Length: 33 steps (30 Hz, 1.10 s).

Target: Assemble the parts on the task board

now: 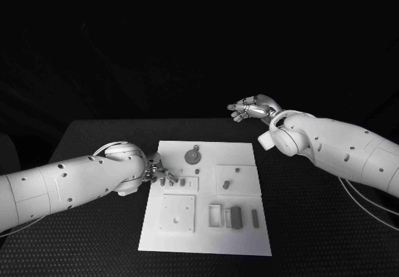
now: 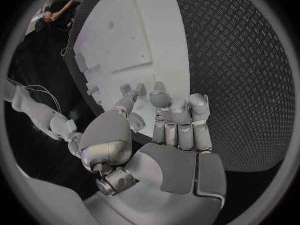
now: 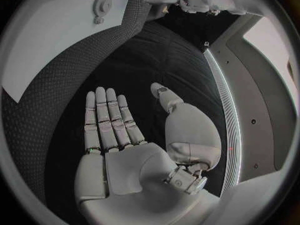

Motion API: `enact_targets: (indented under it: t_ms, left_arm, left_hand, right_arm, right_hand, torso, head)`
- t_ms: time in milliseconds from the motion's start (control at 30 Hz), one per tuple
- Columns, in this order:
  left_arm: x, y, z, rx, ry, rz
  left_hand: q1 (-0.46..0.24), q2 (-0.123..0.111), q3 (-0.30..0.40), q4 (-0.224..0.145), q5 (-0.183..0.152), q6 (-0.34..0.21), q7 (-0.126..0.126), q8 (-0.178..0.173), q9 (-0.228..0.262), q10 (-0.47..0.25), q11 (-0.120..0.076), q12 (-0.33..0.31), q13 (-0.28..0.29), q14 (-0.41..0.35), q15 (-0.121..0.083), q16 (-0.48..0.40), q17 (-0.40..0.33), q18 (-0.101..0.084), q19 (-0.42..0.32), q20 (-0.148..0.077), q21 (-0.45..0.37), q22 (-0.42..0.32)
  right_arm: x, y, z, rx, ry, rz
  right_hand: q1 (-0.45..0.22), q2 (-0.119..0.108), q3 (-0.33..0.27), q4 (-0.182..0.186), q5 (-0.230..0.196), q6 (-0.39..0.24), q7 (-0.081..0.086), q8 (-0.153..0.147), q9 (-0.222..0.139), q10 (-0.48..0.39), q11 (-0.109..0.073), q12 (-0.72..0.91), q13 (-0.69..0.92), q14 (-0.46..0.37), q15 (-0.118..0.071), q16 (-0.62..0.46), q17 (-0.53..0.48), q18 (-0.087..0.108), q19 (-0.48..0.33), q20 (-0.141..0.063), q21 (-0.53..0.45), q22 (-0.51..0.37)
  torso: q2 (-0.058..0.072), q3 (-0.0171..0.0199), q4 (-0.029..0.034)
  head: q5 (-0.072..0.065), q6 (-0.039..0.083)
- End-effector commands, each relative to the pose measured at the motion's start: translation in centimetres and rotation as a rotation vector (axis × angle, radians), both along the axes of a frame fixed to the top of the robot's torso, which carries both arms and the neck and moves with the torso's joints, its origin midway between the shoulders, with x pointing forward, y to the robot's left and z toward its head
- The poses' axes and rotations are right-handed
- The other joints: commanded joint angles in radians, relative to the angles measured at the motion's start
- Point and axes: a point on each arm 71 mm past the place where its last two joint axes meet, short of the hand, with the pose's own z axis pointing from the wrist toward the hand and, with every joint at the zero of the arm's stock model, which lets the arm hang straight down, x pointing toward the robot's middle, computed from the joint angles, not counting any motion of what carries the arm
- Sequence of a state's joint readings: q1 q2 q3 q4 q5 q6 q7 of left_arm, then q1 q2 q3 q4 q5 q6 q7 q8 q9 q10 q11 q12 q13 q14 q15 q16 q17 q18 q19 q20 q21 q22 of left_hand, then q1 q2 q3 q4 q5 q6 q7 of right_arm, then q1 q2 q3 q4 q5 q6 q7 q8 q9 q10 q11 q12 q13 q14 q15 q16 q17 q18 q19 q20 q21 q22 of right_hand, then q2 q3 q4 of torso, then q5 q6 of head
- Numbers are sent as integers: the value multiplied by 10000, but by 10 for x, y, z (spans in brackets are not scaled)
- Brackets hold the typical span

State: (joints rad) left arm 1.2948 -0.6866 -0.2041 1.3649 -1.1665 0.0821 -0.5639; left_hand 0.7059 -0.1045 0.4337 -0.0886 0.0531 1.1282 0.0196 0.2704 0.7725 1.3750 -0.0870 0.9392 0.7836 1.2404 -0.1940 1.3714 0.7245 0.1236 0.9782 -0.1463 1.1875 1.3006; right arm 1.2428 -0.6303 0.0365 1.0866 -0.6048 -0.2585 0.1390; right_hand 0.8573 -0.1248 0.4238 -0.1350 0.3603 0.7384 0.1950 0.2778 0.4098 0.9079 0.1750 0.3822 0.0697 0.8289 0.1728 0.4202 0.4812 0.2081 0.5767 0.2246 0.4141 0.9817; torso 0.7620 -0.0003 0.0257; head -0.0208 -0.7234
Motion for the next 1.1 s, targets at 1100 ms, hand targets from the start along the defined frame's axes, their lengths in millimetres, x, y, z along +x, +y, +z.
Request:
enact_targets:
  t_ms: [1100]
  left_arm:
    - [2,-71,31,-3171,-5174,-4519]
  left_hand:
    - [4727,-462,1072,-2003,807,-1942,887,-253,-1204,-2902,1661,-6287,-4761,-2634,1769,-3271,-2094,-791,-2397,354,-2924,-743]
  right_arm:
    - [1,-1,-2,-20,29,105]
  right_hand:
    - [102,-23,-41,-6,60,-39,299,30,-15,41,5,-63,-12,-65,-15,-62,-12,157,-77,11,-67,19]
  torso:
    - [10,5,-3]
  head:
    - [-105,201]
